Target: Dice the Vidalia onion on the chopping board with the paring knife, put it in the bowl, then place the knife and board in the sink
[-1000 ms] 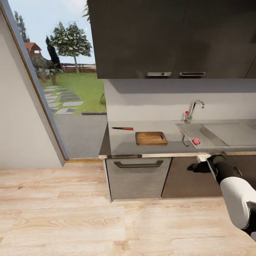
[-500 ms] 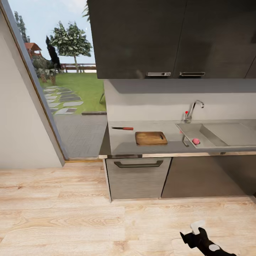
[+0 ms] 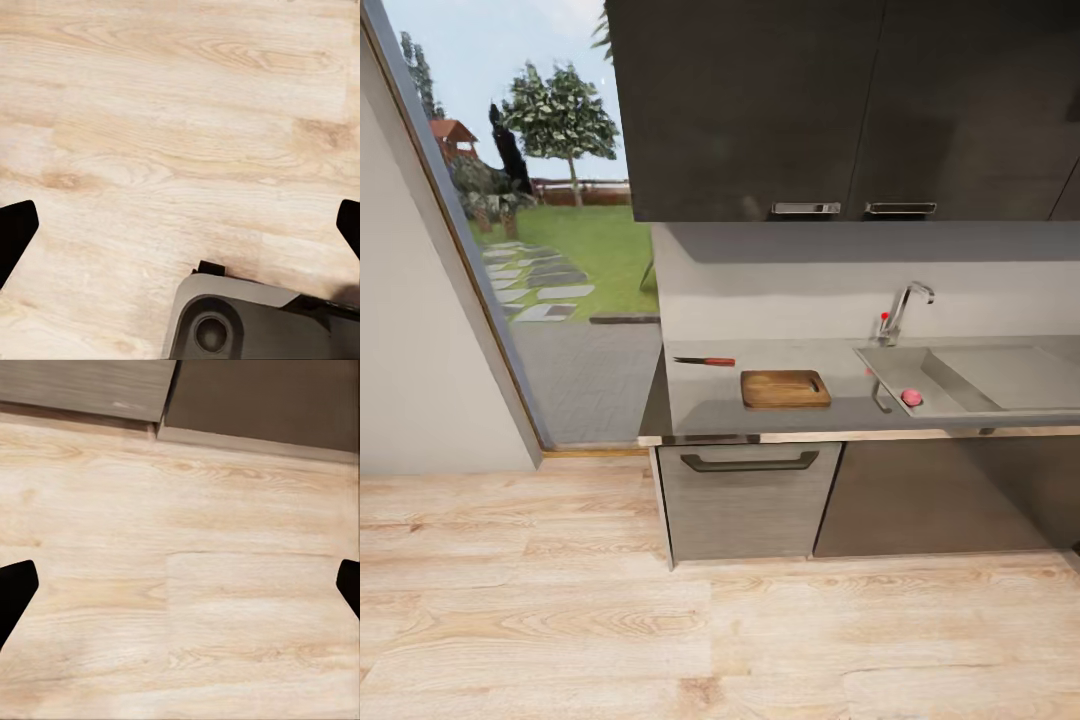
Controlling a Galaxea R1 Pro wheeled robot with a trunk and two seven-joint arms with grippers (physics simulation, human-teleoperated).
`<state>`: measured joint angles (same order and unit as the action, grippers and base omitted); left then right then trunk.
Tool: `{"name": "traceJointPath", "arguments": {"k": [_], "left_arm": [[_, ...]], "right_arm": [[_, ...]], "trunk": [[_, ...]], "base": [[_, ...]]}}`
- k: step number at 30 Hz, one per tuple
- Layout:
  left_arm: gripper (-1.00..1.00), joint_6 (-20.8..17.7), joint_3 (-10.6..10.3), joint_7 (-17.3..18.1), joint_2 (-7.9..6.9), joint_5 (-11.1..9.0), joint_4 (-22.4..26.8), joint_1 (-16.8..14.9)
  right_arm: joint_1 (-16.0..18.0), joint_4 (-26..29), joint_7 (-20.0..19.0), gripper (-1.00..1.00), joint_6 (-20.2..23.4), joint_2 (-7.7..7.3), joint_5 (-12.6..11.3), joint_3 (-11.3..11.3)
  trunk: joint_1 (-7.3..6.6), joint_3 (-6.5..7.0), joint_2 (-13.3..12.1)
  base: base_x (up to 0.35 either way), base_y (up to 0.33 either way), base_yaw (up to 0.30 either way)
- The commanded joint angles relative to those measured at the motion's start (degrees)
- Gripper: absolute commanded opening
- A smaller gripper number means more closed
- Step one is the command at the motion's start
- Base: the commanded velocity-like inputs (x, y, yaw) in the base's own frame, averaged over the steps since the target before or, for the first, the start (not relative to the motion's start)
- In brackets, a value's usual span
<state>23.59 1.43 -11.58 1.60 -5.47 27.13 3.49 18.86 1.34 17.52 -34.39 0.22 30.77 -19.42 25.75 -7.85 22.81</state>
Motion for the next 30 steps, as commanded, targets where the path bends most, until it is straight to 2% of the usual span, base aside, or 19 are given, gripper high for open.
{"name": "traceJointPath", "arguments": {"k": [1,6,10,30], "left_arm": [[1.0,0.16,0.07,-0.35,-0.06,-0.47,0.43,0.02],[1.0,0.3,0.0,-0.92,-1.21,-0.52,-0.41,0.02],[1.0,0.52,-0.02,-0.91,-1.46,-0.48,-2.21,0.02],[1.0,0.67,-0.03,-0.9,-1.5,-0.42,-2.38,0.02]], "right_arm": [[0.02,-0.01,0.97,1.0,-0.22,0.56,0.65,-0.29],[-0.04,0.1,1.89,1.0,-0.84,3.26,0.82,-0.27],[-0.05,0.07,1.98,1.0,-0.93,3.88,0.77,-0.27],[-0.05,0.07,1.99,1.0,-0.95,3.84,0.62,-0.44]], "trunk": [[0.03,-0.1,0.11],[0.03,-0.1,0.11],[0.03,-0.07,0.11],[0.03,1.18,0.11]], "base": [[0.0,0.0,0.0],[0.0,0.0,0.0],[0.0,0.0,-0.026],[0.0,0.0,-0.218]]}}
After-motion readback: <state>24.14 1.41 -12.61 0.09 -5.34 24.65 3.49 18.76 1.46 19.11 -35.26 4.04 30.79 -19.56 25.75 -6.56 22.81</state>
